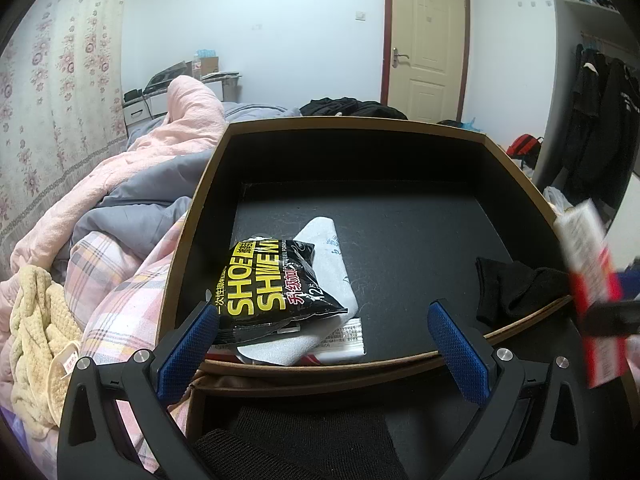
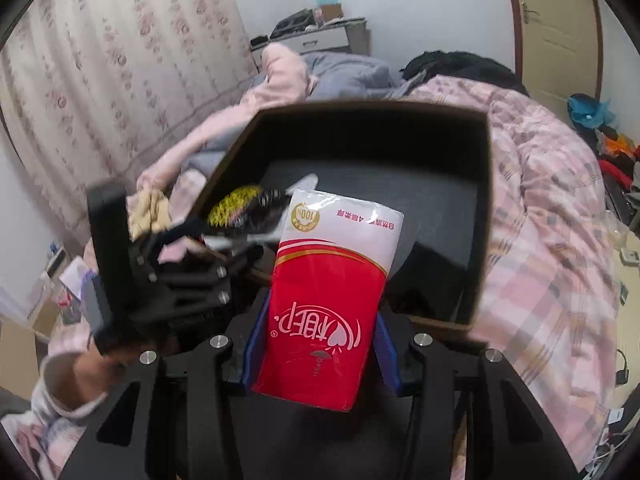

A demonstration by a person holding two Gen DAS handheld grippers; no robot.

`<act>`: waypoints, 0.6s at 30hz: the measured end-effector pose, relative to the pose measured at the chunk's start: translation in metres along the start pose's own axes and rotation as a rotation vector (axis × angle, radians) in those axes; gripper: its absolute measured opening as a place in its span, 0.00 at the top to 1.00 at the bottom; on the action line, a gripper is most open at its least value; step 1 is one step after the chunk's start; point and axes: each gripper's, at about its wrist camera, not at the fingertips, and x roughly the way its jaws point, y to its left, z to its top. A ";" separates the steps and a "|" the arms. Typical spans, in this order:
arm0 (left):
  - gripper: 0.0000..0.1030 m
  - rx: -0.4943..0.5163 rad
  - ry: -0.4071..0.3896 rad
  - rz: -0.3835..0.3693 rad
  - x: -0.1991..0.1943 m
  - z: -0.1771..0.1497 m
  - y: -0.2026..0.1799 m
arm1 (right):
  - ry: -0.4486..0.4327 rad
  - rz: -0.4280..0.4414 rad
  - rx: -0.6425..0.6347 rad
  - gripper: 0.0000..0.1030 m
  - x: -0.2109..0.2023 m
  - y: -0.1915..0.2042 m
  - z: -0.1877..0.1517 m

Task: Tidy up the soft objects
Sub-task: 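Lift the red tissue pack upright with the right tool, then carry the tissue pack over the tray rim and release it outside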

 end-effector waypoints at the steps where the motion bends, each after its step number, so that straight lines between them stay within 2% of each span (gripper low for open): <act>1: 0.00 0.001 0.001 0.000 0.000 0.000 0.000 | 0.005 -0.007 0.006 0.58 0.002 -0.002 -0.001; 4: 0.00 -0.001 -0.001 -0.001 -0.001 0.000 0.000 | -0.008 -0.004 0.018 0.58 0.006 -0.009 -0.005; 7: 0.00 0.000 0.001 0.000 0.000 0.000 -0.001 | -0.010 -0.034 -0.024 0.58 0.007 -0.005 -0.007; 10: 0.00 0.000 0.000 0.000 0.000 0.000 -0.001 | 0.025 -0.078 -0.076 0.57 0.018 0.001 -0.013; 13: 0.00 0.002 -0.001 0.001 0.000 0.000 -0.001 | 0.070 -0.080 -0.098 0.57 0.033 0.002 -0.023; 18: 0.00 0.002 -0.002 0.002 0.000 0.000 -0.001 | 0.117 -0.183 -0.194 0.56 0.043 0.015 -0.029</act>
